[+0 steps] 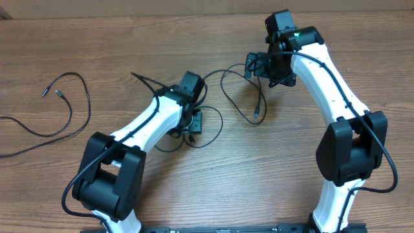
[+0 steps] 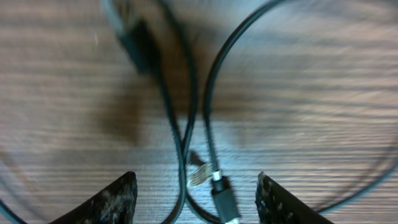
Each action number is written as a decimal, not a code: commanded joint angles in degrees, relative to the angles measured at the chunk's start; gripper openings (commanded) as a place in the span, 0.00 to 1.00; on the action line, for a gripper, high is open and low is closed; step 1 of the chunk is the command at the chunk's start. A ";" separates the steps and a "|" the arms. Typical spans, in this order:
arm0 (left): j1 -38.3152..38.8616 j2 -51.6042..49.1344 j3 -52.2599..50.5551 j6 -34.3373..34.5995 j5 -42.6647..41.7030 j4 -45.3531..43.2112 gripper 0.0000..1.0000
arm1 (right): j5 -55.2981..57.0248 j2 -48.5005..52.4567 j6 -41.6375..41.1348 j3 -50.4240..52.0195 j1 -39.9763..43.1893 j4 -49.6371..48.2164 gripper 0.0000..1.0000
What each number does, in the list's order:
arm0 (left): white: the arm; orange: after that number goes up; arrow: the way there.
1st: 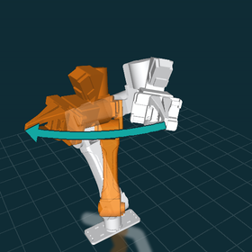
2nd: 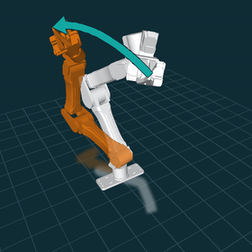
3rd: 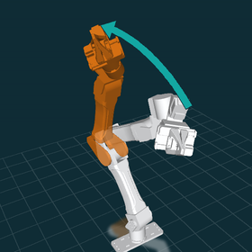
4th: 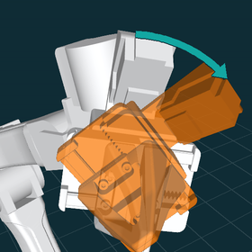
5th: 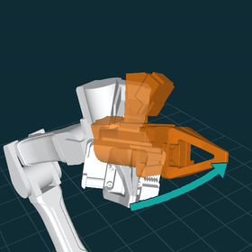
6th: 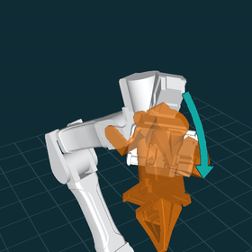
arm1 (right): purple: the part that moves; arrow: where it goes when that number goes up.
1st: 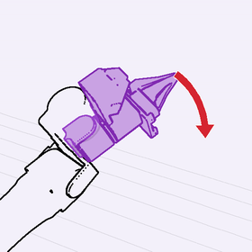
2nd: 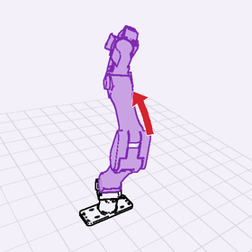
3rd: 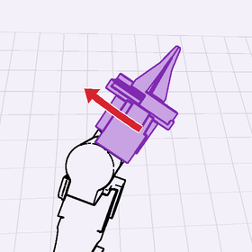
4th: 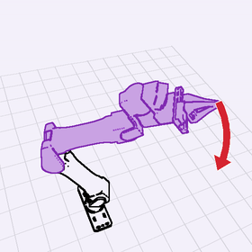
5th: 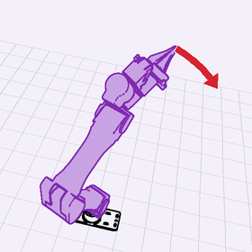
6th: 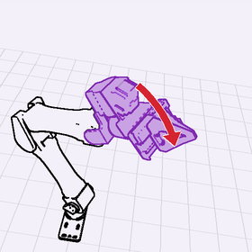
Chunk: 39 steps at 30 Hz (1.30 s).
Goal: Untangle cables
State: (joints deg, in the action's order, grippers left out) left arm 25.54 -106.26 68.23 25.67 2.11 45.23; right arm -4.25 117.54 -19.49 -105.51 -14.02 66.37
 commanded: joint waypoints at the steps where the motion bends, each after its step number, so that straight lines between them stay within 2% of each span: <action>1: 0.44 0.55 -3.91 4.26 -0.70 -2.10 0.61 | -0.13 -0.52 0.22 -0.33 -0.11 -0.24 1.00; 7: 0.46 0.55 -7.85 5.05 -4.44 -6.82 0.49 | -0.13 -0.52 0.22 -0.33 -0.11 -0.24 1.00; 9: 0.55 0.55 -8.13 5.03 -6.34 -8.13 0.38 | -0.13 -0.52 0.22 -0.33 -0.11 -0.24 1.00; 11: 0.72 0.55 -8.13 4.98 -7.80 -9.11 0.22 | -0.13 -0.52 0.22 -0.31 -0.11 -0.24 1.00; 17: 1.38 0.55 -8.13 5.01 -7.96 -10.16 0.04 | -0.13 -0.52 0.22 -0.33 -0.11 -0.24 1.00; 28: 1.33 2.75 -6.91 2.58 -7.85 -9.20 0.04 | -0.13 -0.52 0.22 -0.31 -0.11 -0.24 1.00; 36: 1.33 13.88 -5.40 -1.25 -7.23 -9.29 0.04 | -0.13 -0.52 0.22 -0.33 -0.11 -0.24 1.00; 39: 1.33 18.45 -5.29 -1.51 -2.97 -9.27 0.04 | -0.13 -0.52 0.22 -0.33 -0.11 -0.24 1.00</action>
State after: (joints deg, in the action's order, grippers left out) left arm 26.65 -92.47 61.56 26.35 -4.29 36.05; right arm -4.27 117.54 -19.44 -105.54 -14.02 66.41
